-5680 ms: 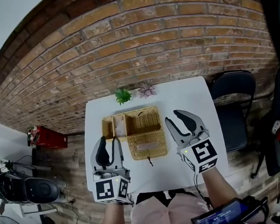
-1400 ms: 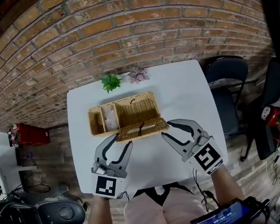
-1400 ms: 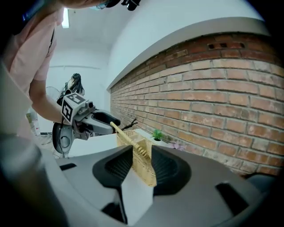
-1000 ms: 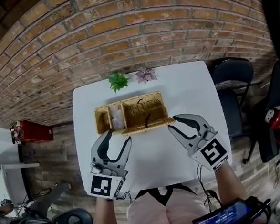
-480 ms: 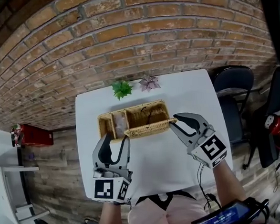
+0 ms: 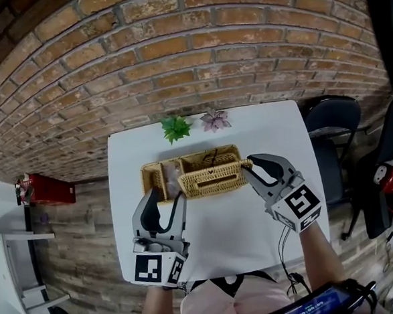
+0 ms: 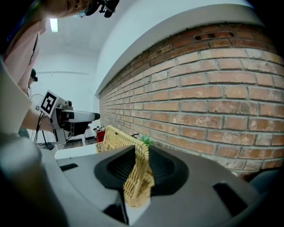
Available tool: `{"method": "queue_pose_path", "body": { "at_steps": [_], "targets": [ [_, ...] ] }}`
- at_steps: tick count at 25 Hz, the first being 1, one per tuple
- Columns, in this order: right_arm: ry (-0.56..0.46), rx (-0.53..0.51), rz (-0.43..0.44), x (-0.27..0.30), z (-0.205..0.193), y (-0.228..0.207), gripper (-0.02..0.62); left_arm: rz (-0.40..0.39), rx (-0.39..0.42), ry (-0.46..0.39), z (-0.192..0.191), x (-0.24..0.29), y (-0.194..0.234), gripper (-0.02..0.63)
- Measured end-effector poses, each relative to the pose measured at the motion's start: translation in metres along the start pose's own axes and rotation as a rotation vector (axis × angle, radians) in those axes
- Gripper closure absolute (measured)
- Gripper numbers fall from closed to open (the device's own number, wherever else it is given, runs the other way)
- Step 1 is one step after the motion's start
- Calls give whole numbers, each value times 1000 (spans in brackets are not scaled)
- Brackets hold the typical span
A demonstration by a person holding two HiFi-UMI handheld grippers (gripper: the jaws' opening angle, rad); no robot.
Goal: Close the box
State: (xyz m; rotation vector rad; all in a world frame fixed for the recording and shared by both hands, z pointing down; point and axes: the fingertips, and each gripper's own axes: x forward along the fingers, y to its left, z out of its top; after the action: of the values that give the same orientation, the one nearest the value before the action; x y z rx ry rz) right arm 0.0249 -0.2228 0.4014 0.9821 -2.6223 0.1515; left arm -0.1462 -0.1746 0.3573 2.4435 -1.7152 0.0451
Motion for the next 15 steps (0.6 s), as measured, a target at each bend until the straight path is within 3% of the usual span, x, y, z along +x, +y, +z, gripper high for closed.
{"method": "queue_pose_path", "body": {
  "at_steps": [15],
  "targets": [
    [40,62,-6,36,-16,-28,476,-1,-8,29,-9,21,18,383]
  ]
}}
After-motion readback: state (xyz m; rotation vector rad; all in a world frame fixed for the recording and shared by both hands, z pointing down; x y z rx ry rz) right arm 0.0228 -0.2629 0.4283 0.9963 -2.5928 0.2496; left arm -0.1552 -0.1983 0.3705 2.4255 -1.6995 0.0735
